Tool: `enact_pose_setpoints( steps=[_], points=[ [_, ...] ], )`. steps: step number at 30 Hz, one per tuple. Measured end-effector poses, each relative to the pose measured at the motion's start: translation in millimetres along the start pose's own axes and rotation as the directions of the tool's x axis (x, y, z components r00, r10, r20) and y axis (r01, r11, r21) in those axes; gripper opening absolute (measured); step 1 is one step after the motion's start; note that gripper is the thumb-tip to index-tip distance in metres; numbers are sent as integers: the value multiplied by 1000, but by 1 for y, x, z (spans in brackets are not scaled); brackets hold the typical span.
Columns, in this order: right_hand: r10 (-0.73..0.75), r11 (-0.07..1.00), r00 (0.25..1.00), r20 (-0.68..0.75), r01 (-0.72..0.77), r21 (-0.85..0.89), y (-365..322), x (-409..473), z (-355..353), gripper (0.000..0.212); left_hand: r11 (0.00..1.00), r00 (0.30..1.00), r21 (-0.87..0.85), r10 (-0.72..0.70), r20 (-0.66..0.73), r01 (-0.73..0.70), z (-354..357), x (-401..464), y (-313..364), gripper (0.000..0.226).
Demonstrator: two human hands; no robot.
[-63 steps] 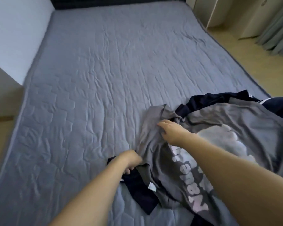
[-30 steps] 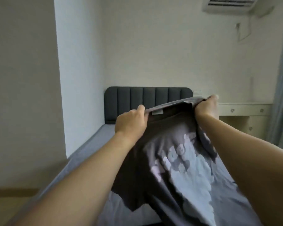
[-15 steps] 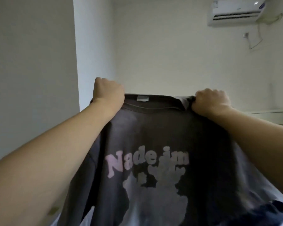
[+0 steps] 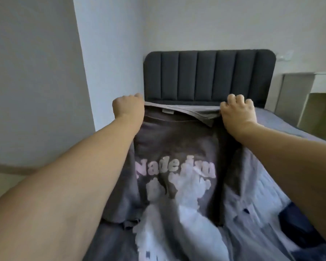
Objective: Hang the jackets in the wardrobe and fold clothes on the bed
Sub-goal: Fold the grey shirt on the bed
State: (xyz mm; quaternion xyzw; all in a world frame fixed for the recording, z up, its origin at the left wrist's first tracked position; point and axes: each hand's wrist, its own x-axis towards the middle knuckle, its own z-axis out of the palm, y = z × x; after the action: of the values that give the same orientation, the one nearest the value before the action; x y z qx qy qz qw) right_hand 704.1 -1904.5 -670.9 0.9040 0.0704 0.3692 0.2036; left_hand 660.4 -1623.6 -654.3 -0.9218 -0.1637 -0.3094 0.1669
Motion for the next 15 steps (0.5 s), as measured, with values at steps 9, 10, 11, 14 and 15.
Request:
enact_pose_setpoints(
  steps=[9,10,11,14,15],
  points=[
    [104,521,651,752,-680,516,-138,-50,193,49,650,808,-653,102,580,387,231,-71,98,64],
    [85,599,673,735,-624,502,-157,-69,210,59,809,798,-530,134,588,254,257,-94,106,65],
    [96,710,733,673,-524,471,-171,-84,225,63,902,820,-414,140,555,126,276,-112,113,67],
    [121,819,857,501,-372,438,-190,-92,259,65,947,896,-319,120,428,25,301,-121,126,74],
    [128,817,870,476,-365,446,-189,-88,264,65,952,909,-307,114,402,17,302,-118,127,75]
  ],
)
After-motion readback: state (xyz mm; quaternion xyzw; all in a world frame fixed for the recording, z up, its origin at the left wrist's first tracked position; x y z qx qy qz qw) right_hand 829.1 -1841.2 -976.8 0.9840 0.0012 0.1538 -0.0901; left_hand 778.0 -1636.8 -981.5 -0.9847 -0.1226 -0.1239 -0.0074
